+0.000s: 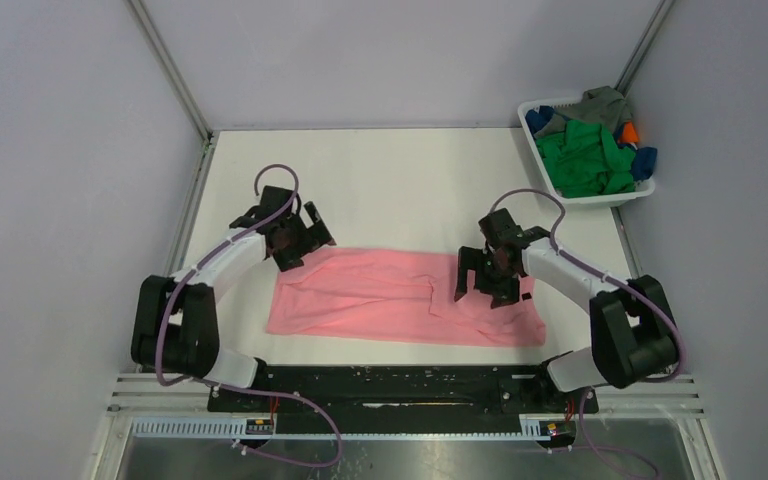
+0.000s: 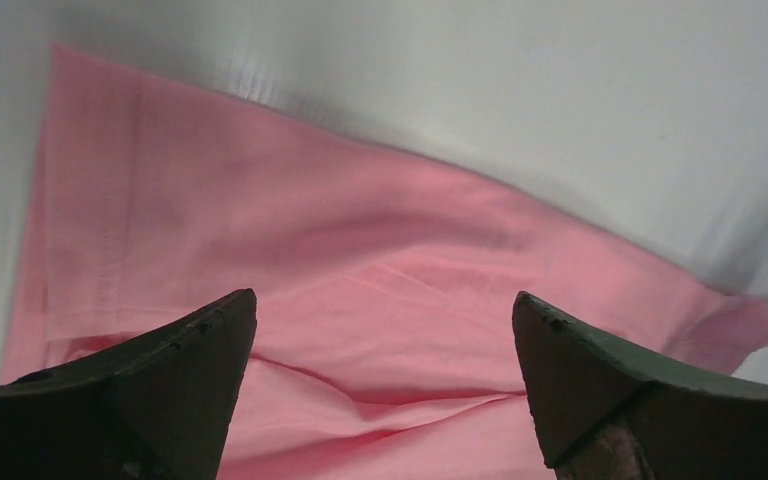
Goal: Fold and stack the t-shirts
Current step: Rotate the tshirt 90 degrees, then grab the bottom of the folded rectangular tshirt with both arms
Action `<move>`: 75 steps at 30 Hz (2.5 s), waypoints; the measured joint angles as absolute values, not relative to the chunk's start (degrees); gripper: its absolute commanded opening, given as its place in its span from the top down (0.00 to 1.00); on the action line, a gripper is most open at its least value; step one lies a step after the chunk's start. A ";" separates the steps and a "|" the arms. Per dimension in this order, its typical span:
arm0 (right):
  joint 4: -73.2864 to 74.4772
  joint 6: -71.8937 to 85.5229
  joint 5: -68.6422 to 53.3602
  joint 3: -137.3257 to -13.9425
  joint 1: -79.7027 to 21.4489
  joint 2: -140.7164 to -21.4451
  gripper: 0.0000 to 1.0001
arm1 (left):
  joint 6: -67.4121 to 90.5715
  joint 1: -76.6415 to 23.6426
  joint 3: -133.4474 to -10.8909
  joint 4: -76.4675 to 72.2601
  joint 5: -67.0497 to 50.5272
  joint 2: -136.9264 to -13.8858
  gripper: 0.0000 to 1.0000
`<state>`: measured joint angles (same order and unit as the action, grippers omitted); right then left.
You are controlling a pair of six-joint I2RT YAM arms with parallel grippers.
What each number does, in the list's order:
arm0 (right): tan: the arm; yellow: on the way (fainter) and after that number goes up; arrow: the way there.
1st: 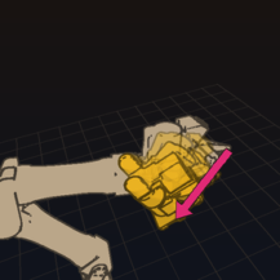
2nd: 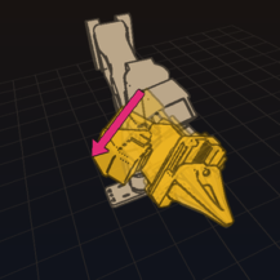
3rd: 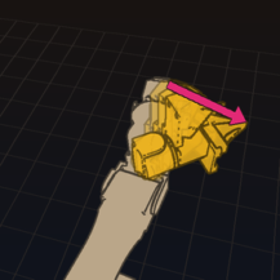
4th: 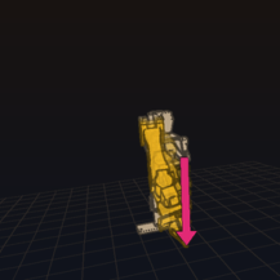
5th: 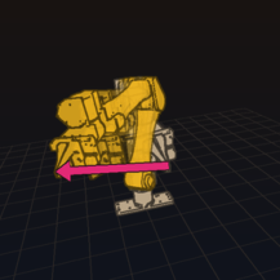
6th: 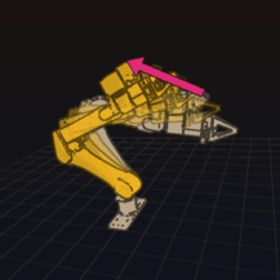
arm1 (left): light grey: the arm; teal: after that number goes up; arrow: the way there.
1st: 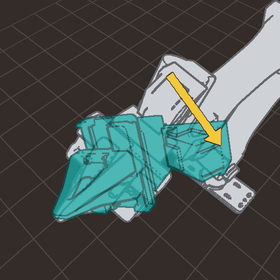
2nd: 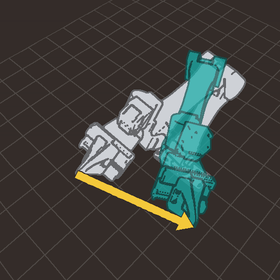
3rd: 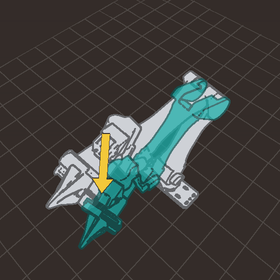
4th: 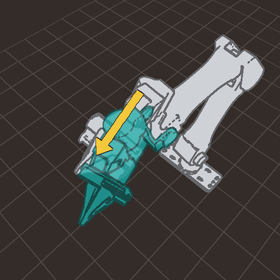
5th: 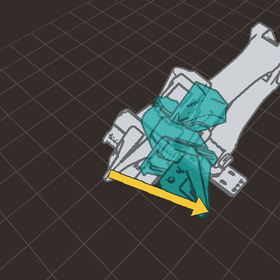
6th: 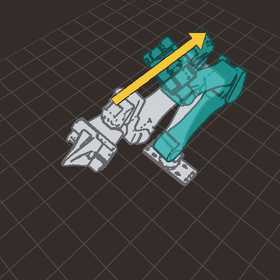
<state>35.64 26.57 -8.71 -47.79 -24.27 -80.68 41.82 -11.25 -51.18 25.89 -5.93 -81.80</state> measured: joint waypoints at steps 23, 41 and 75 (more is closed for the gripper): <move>47.07 30.55 -16.32 -122.54 -13.78 -140.46 0.01 | 56.05 -19.22 -42.19 15.73 -14.63 -85.52 0.01; 30.94 39.79 -21.98 -151.46 -21.15 -159.81 0.01 | 63.92 -41.71 -41.54 7.27 -24.21 -89.71 0.01; 36.75 32.80 -11.70 -45.21 -37.91 -75.94 0.11 | 51.29 -38.94 -30.02 26.20 -8.12 -68.49 0.56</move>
<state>36.75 32.80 -11.70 -45.21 -37.91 -75.94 51.29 -38.94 -30.02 26.20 -8.12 -68.49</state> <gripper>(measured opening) 0.922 0.509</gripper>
